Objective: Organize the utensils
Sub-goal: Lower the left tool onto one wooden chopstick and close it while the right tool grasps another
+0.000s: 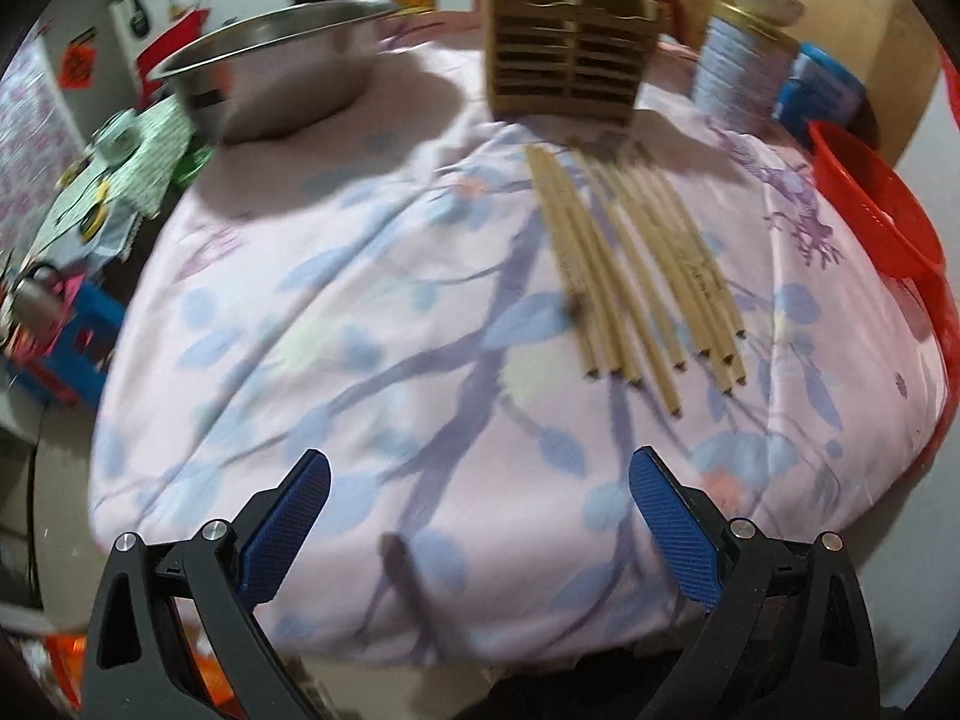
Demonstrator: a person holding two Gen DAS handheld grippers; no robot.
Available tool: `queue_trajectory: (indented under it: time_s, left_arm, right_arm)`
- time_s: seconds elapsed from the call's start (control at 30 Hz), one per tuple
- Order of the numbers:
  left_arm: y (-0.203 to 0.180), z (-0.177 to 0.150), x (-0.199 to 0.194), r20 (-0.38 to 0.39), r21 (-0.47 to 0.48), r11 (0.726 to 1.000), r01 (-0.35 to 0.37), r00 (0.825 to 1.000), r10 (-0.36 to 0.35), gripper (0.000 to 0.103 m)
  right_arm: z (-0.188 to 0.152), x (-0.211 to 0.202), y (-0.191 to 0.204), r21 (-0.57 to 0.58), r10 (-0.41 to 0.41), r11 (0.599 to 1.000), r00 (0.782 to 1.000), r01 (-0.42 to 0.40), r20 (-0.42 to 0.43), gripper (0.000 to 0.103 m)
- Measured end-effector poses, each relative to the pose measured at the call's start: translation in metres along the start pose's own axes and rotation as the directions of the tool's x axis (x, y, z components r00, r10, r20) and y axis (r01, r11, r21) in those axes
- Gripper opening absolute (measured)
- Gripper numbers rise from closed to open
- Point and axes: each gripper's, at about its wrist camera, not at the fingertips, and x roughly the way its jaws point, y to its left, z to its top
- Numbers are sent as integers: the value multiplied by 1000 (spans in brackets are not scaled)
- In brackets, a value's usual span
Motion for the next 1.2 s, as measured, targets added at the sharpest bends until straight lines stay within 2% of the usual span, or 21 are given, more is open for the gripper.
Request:
queue_trajectory:
  time_s: [0.03, 0.27, 0.53, 0.67, 0.83, 0.93, 1.0, 1.07, 1.13, 1.17, 1.2]
  left_arm:
    - [1, -5, 3, -51, 13, 1000, -5, 999, 6, 97]
    - [1, -6, 42, -171, 58, 998, -31, 984, 40, 92]
    - [9, 5, 57, -144, 89, 994, -57, 987, 69, 94]
    - [27, 15, 60, -138, 22, 996, -86, 987, 88, 92]
    - [39, 12, 50, -131, 13, 997, -82, 988, 83, 80]
    - [37, 10, 45, -109, 24, 997, -79, 991, 81, 74]
    - [32, 9, 45, -97, 18, 996, -82, 992, 84, 67]
    - [27, 12, 45, -93, 21, 995, -97, 991, 98, 62]
    - [24, 16, 50, -107, 9, 993, -121, 987, 121, 61]
    - [23, 18, 50, -121, 0, 991, -134, 984, 133, 61]
    - [23, 19, 50, -129, -2, 989, -150, 981, 148, 61]
  right_arm:
    - [-1, -3, -5, -1, -25, 1000, 1000, 25, -2, 97]
    - [-6, -13, -40, 66, -135, 989, 991, 136, -11, 97]
    - [-10, -13, -41, 75, -180, 980, 983, 182, -37, 97]
    - [-13, -9, -32, 68, -162, 984, 985, 165, -55, 97]
    - [-14, 9, -10, 7, -73, 997, 996, 74, -53, 93]
    - [-7, 35, 4, -62, 17, 998, 999, -19, -36, 85]
    - [-2, 51, 12, -105, 77, 991, 996, -81, -42, 75]
    - [6, 79, 23, -151, 168, 972, 983, -178, -77, 69]
    - [21, 112, 31, -125, 284, 944, 946, -304, -153, 57]
    - [28, 127, 37, -139, 327, 927, 932, -348, -154, 54]
    - [30, 133, 40, -162, 327, 923, 934, -349, -146, 54]
